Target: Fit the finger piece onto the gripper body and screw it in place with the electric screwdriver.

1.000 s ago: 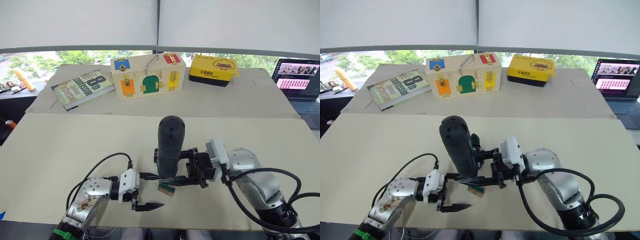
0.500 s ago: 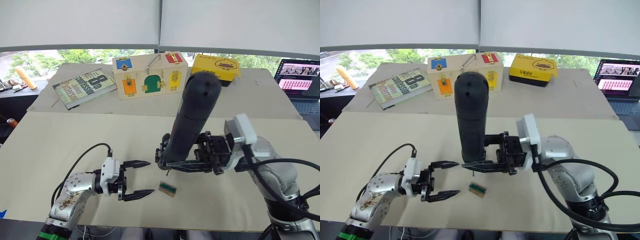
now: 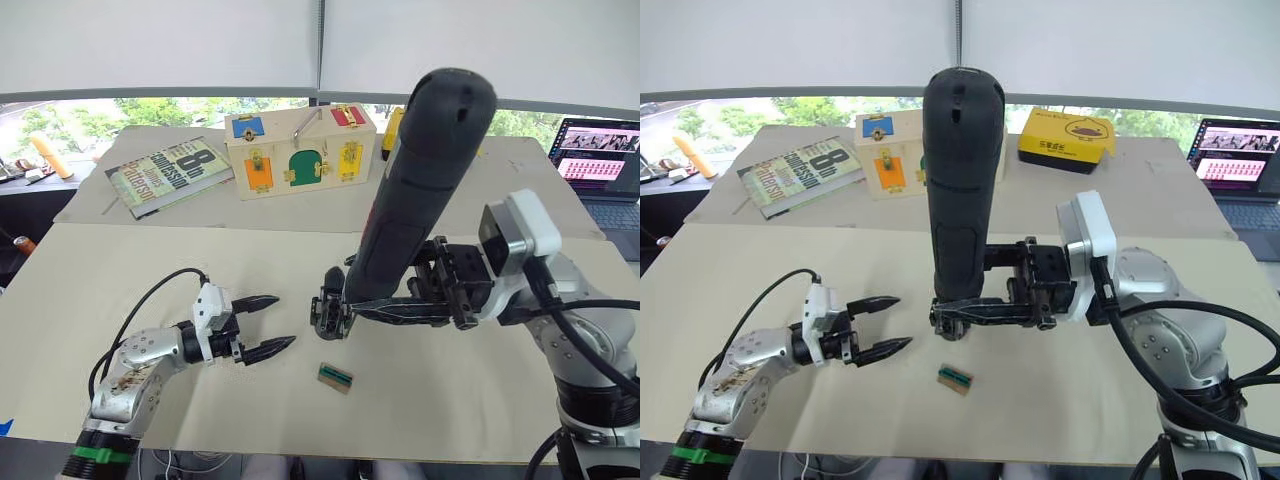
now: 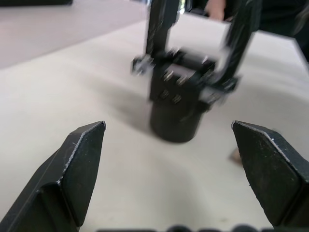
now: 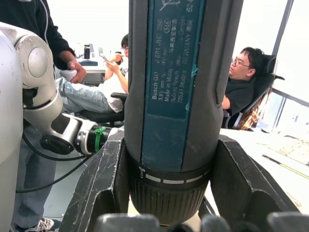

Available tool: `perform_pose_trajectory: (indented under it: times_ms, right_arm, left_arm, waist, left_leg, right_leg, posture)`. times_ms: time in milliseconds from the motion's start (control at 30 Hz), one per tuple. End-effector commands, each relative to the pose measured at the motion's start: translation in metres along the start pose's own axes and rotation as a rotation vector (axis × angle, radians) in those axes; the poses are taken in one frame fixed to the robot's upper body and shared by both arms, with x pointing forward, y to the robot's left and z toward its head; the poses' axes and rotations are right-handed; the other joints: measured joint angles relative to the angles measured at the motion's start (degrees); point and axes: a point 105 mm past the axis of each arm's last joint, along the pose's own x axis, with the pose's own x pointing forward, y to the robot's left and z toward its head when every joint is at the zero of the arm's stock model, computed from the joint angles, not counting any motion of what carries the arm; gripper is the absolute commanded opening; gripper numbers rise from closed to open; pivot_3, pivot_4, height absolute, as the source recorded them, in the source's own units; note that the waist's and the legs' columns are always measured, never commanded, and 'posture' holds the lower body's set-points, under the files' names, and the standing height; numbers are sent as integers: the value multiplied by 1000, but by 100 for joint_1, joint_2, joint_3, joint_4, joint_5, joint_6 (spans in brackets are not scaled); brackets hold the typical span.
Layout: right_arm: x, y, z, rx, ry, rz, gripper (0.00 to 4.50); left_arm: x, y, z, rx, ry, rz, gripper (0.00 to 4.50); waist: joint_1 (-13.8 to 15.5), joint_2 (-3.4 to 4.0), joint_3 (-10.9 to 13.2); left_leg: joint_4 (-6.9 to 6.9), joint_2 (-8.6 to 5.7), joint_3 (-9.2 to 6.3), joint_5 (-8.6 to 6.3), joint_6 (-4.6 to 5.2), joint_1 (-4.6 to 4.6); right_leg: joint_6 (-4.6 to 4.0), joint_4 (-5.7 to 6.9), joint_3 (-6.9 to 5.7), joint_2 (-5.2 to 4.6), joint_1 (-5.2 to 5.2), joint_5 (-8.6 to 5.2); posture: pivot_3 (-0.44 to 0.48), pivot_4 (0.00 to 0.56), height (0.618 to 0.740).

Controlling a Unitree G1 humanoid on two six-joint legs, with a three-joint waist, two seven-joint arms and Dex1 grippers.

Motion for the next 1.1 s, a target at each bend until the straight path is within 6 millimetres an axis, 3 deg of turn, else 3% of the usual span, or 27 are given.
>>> perform_pose_trajectory:
  times_ms: [33,233,500,800,900,1000,1100]
  right_arm:
    - [0,4,16,-66,-23,18,1922]
    - [-2,5,15,-61,-10,4,1922]
    - [-2,7,13,-58,-5,-6,1922]
    - [-3,7,11,-56,4,-9,1922]
    - [-4,7,11,-58,7,-13,1922]
    - [-5,7,11,-59,10,-16,1922]
    - [-6,7,11,-59,13,-18,1922]
  left_arm:
    - [10,-1,-7,43,35,-27,4432]
    - [42,-8,-16,86,42,-84,4432]
    - [71,-18,-10,87,15,-113,4432]
    - [78,-16,-16,93,72,-90,4432]
    - [75,-17,-19,85,89,-104,3701]
    - [74,-12,-21,105,101,-113,2346]
    - [72,-9,-22,111,101,-157,2302]
  waist:
    - [2,0,0]
    - [14,-2,1]
    - [12,-2,1]
    - [20,-2,1]
    - [18,-2,1]
    - [15,-2,1]
    - [12,-2,1]
  left_leg:
    - [0,0,0,0,0,0]
    - [1,-4,2,0,0,-1]
    - [1,-3,1,0,0,1]
    - [2,-3,-4,0,2,2]
    - [2,-3,-4,1,2,3]
    - [2,-2,-5,0,2,4]
    - [2,-2,-5,1,2,3]
  right_leg:
    - [0,-1,0,0,0,0]
    - [3,-3,0,-4,4,2]
    - [4,-1,0,-8,3,2]
    - [6,-1,-1,-11,8,4]
    - [6,-1,0,-15,8,4]
    - [6,-1,-1,-16,7,4]
    - [6,-1,-2,-15,7,4]
  posture:
    - [0,150,740]
    - [0,150,740]
    - [0,150,740]
    - [0,150,740]
    - [0,150,740]
    - [0,150,740]
    - [0,150,740]
